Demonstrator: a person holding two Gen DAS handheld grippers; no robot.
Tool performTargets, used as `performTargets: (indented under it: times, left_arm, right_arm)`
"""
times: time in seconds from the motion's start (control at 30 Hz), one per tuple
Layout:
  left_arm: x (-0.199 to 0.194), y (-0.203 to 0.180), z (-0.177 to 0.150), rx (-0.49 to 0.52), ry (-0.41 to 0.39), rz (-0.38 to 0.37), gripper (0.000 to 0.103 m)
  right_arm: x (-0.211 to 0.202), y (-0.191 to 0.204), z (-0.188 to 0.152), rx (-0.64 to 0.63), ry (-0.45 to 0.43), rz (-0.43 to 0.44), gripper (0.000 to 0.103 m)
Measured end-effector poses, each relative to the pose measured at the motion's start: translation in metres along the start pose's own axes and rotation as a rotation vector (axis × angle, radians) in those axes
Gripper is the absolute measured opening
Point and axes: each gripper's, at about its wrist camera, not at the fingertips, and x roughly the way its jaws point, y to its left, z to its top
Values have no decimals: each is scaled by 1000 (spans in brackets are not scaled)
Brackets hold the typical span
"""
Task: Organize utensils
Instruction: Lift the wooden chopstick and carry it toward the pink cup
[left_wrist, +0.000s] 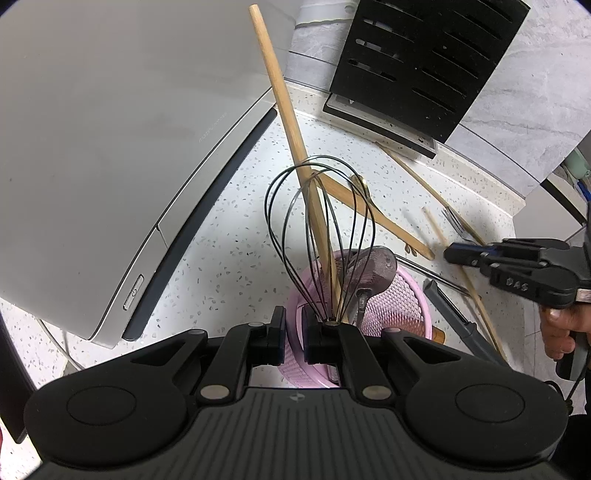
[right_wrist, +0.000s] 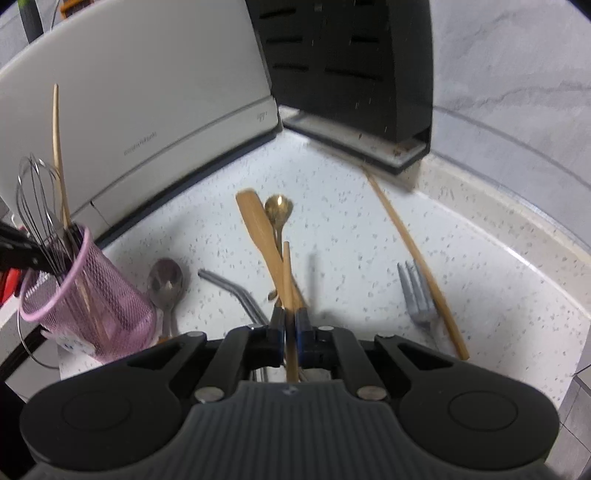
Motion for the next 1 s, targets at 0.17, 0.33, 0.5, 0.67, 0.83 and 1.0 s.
performTargets:
  times: [0.17, 0.33, 0.5, 0.67, 0.83, 1.0]
  left_arm:
    - [-2, 3, 1, -19, -7, -16, 6]
    - [0, 2, 3, -24, -7, -11, 6]
    - [2, -2, 4, -22, -7, -6, 6]
    - [1, -2, 4, -21, -7, -6, 6]
    - [0, -2, 3, -9, -5, -7, 6]
    - [1, -3, 4, -9, -6, -4, 6]
  right_arm:
    - [-27, 4, 10, -22, -127, -48, 2]
    - [-66, 13, 26, -28, -311, -74, 2]
    - [-103, 23, 40, 18, -500, -20, 2]
    - [-125, 39, 46, 56, -638, 52, 2]
    - [-142, 58, 49, 65, -740, 134, 2]
    - [-159, 74, 54, 29, -795, 181, 2]
